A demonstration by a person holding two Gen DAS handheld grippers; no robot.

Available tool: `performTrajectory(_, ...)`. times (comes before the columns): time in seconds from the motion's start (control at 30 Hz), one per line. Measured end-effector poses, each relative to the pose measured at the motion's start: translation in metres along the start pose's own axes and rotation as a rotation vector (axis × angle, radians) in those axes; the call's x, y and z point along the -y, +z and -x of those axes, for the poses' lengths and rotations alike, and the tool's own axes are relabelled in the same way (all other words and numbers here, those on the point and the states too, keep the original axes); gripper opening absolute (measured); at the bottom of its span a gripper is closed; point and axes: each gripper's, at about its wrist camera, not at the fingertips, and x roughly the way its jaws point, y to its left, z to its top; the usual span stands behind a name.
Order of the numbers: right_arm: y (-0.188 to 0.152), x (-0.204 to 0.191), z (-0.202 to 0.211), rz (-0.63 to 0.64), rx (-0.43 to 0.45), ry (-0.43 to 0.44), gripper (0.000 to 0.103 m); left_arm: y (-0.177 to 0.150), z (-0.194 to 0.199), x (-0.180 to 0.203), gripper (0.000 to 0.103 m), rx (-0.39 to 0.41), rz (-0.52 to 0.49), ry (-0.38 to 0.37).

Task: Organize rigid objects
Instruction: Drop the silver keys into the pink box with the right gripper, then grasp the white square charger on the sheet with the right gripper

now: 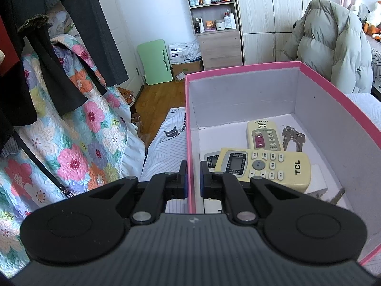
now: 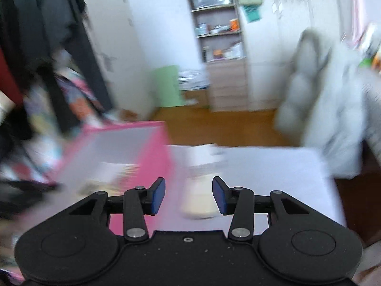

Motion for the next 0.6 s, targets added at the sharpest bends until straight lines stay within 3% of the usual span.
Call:
performTrajectory(0.1,-0.004,0.006,-0.019,0.056,0.003,-0.036,0.049,0.0,0.0,0.0,0.007,0.0,0.001,-0.001)
performTrajectory(0.3,0.002,-0.007,-0.058,0.17,0.002,0.047,0.06,0.0,0.001,0.0,0.007,0.0,-0.005,0.005)
performTrajectory(0.37,0.011,-0.014,-0.074,0.204,-0.042,0.017,0.06,-0.001,0.001,0.0,0.007,0.0,-0.006,0.003)
performTrajectory(0.6,0.039,-0.015,-0.13,0.189,-0.12,0.069,0.06,0.0,0.003,-0.002,0.007,0.007,0.002,0.0)
